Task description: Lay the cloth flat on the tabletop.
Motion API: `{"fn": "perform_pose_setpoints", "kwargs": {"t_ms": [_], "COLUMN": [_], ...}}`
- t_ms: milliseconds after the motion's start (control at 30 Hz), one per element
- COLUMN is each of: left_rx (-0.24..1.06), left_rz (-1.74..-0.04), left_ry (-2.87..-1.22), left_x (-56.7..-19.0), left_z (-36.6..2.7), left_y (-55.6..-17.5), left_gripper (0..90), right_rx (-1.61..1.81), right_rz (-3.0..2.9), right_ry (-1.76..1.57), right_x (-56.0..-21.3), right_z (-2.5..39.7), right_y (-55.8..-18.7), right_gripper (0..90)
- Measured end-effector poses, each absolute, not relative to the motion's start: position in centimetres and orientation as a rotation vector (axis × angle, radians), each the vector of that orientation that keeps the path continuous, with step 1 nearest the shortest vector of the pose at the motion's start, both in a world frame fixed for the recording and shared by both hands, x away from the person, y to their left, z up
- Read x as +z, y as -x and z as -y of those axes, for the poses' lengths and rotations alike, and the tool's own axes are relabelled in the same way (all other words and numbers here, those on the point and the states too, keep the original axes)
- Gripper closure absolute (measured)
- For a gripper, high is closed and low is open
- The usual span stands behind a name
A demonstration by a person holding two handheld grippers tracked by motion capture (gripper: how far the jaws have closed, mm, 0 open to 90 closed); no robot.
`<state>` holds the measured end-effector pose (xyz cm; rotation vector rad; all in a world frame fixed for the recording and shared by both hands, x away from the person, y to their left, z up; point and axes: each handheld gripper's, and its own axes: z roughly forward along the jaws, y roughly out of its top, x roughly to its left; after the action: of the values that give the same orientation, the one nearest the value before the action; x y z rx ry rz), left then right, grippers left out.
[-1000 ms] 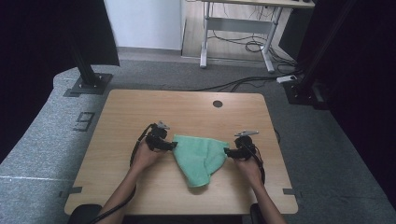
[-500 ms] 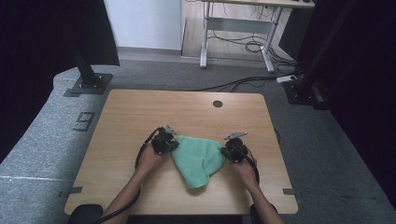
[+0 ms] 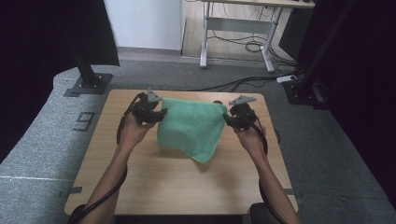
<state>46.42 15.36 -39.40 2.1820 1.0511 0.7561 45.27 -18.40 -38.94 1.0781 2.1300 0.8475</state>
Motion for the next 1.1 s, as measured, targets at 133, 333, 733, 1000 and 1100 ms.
{"fn": "perform_pose_setpoints", "kwargs": {"t_ms": [133, 333, 733, 1000, 1100], "left_rx": [0.691, 0.638, 0.516, 0.463, 0.465], "left_rz": [-1.083, -1.154, -1.128, -1.190, -1.203], "left_ry": [-2.165, -2.165, -2.190, -2.160, -2.149], "left_x": [-44.0, -47.3, -49.7, -52.2, -52.9], "left_z": [-17.3, -19.4, -18.7, -18.8, -18.7], "left_y": [-46.1, -46.5, -46.1, -46.7, -46.9], "left_gripper": [27.0, 22.6, 17.0, 15.3, 15.3], "right_rx": [0.922, 0.918, 1.006, 1.047, 1.041], "right_rz": [-2.145, -2.232, -2.313, -2.321, -2.317], "right_ry": [-1.177, -1.226, -1.195, -1.248, -1.271], "right_x": [-42.8, -47.2, -48.6, -50.8, -51.7], "right_z": [19.7, 20.4, 18.0, 16.8, 16.5], "right_y": [-47.0, -46.0, -45.0, -45.6, -45.9], "right_gripper": [29.0, 28.8, 22.8, 16.4, 15.7]}}
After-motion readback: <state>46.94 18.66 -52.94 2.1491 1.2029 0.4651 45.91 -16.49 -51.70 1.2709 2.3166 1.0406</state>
